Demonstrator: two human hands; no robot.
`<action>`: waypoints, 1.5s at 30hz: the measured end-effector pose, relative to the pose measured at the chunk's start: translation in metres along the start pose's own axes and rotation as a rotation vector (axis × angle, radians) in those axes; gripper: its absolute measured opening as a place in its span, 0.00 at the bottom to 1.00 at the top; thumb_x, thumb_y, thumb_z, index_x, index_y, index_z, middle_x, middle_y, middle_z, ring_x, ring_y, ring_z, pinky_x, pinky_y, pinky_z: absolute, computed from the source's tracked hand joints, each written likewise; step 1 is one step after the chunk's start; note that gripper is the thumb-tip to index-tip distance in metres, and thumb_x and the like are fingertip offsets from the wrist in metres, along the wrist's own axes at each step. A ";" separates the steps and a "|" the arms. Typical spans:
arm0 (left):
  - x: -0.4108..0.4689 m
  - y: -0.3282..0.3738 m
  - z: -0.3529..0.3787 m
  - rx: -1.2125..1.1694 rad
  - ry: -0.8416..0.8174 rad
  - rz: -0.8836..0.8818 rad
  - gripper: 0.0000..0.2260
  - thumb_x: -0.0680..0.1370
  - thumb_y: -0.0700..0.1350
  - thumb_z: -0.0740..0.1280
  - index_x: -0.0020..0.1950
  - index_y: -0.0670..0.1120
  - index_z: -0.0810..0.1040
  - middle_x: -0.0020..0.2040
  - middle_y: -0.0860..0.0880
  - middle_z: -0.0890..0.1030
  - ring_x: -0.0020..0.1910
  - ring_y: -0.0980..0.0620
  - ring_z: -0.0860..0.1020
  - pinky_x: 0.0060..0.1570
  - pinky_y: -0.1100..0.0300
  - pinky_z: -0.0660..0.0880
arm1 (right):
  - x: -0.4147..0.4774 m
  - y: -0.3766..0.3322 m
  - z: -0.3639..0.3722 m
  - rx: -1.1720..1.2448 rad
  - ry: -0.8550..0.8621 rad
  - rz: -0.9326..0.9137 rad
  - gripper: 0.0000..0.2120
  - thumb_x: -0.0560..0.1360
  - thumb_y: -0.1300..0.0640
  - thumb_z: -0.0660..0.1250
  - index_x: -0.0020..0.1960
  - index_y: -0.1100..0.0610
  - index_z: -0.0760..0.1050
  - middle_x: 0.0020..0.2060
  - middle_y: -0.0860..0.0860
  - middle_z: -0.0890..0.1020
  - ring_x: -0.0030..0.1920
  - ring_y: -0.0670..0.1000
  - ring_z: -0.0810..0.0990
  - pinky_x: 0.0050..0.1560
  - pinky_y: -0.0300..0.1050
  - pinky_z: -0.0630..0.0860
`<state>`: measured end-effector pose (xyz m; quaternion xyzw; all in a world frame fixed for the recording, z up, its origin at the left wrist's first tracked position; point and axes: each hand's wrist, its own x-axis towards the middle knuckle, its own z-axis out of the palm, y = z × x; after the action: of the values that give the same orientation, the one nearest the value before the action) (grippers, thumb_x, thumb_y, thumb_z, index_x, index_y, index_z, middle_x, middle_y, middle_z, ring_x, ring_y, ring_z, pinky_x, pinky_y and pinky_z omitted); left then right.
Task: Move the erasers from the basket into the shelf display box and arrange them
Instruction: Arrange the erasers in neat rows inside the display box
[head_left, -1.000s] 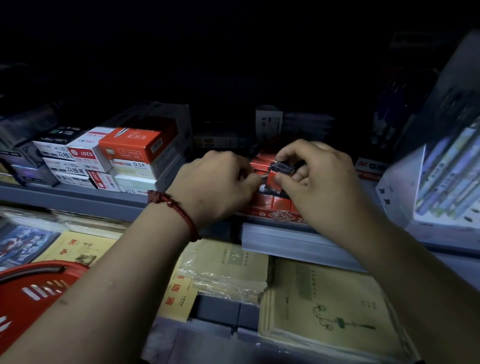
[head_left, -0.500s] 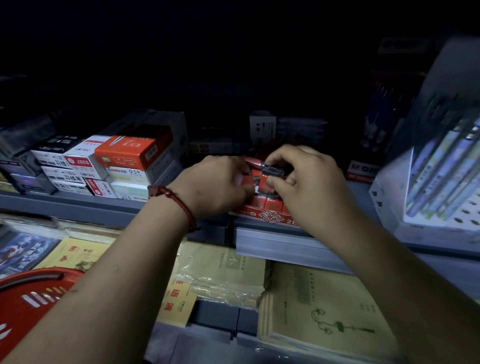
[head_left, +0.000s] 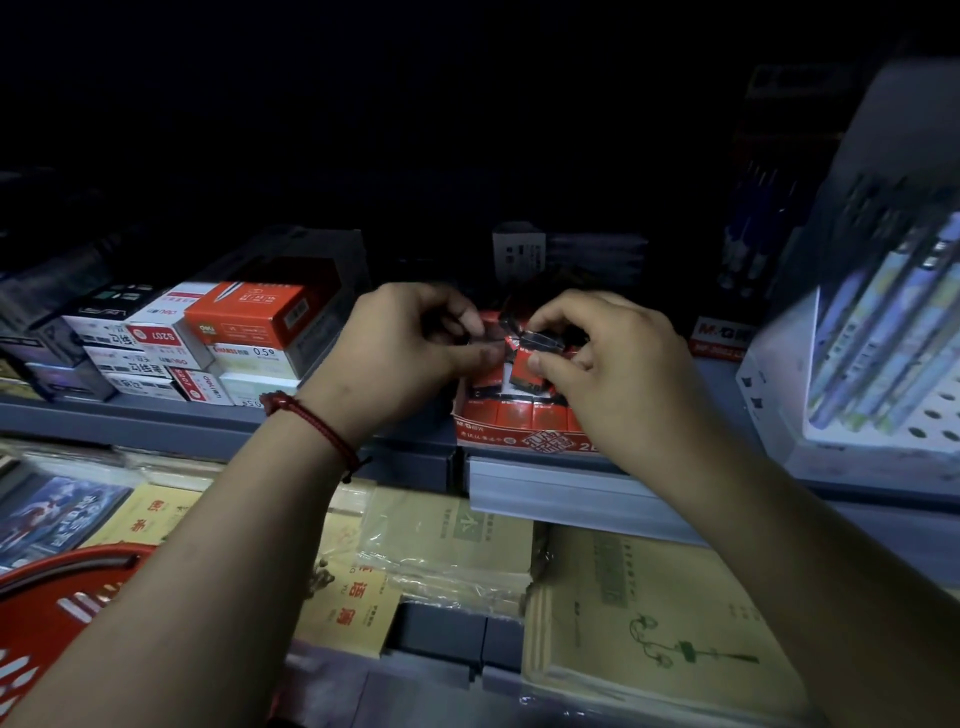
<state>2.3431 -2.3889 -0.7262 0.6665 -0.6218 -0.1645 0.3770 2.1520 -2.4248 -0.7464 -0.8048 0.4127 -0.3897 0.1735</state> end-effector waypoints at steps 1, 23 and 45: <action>-0.001 0.001 -0.001 -0.040 -0.006 0.011 0.08 0.70 0.45 0.79 0.42 0.47 0.82 0.35 0.51 0.82 0.32 0.59 0.79 0.32 0.68 0.75 | 0.000 0.000 0.001 0.000 0.006 0.002 0.09 0.74 0.54 0.74 0.54 0.47 0.79 0.49 0.40 0.78 0.41 0.46 0.80 0.47 0.53 0.79; -0.020 -0.003 -0.010 -0.302 0.116 -0.162 0.09 0.74 0.35 0.74 0.52 0.45 0.80 0.39 0.38 0.84 0.38 0.40 0.84 0.45 0.45 0.82 | 0.000 0.000 0.001 -0.007 0.025 0.025 0.08 0.74 0.54 0.73 0.53 0.48 0.80 0.47 0.40 0.77 0.40 0.45 0.80 0.45 0.50 0.80; -0.017 0.000 -0.003 0.335 -0.170 0.123 0.07 0.74 0.54 0.70 0.49 0.56 0.84 0.54 0.52 0.72 0.53 0.58 0.73 0.54 0.71 0.69 | -0.001 0.001 0.002 -0.006 0.018 0.007 0.08 0.75 0.55 0.73 0.53 0.48 0.79 0.43 0.40 0.75 0.35 0.42 0.77 0.36 0.41 0.75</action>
<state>2.3426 -2.3720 -0.7286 0.6643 -0.7096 -0.0910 0.2165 2.1524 -2.4248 -0.7492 -0.8003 0.4181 -0.3954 0.1687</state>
